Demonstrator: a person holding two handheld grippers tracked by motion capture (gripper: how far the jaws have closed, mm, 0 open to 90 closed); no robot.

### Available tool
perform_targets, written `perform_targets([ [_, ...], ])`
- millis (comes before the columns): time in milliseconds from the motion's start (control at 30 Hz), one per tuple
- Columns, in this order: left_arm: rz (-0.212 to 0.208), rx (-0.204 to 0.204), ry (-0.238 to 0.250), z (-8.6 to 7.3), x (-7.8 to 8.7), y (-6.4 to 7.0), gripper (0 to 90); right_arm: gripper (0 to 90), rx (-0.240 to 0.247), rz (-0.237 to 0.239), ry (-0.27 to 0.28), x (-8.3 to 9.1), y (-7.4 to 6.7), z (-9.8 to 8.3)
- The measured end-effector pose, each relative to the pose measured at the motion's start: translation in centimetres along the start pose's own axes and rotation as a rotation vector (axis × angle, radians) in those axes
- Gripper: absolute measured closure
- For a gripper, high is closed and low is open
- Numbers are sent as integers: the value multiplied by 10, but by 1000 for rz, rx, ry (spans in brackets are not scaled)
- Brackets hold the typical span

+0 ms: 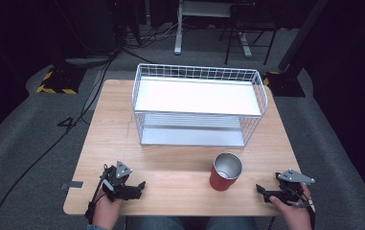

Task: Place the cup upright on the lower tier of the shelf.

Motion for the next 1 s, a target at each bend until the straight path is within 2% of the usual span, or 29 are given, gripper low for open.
perform_targets([
  [100,6,10,-2,1,-1,0,4,36,-1,-1,1,0,0,0],
  [667,16,14,-6,1,-1,-1,1,43,-9,-4,-1,0,0,1],
  [733,15,12,-7,1,-1,-1,1,96,-15,-8,-2,1,1,1],
  [800,16,15,-6,1,-1,-1,1,203,-17,-10,3,4,2,2],
  [867,16,15,-6,1,-1,-1,1,135,-21,-8,5,5,2,3],
  [933,17,24,-3,1,-2,0,1,188,-26,-8,7,6,1,4],
  [1000,20,24,-3,2,-2,0,1,151,-30,-11,11,7,1,5],
])
Point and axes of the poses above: each handheld gripper's, and its own axes: x roughly backward along the jaws, z roughly out of its top, y roughly to its right, the point moved 4 cm from there along -x, roughly forward along the jaws, and after that the axes turned 6 degrees about -z, right-handed, at the moved point
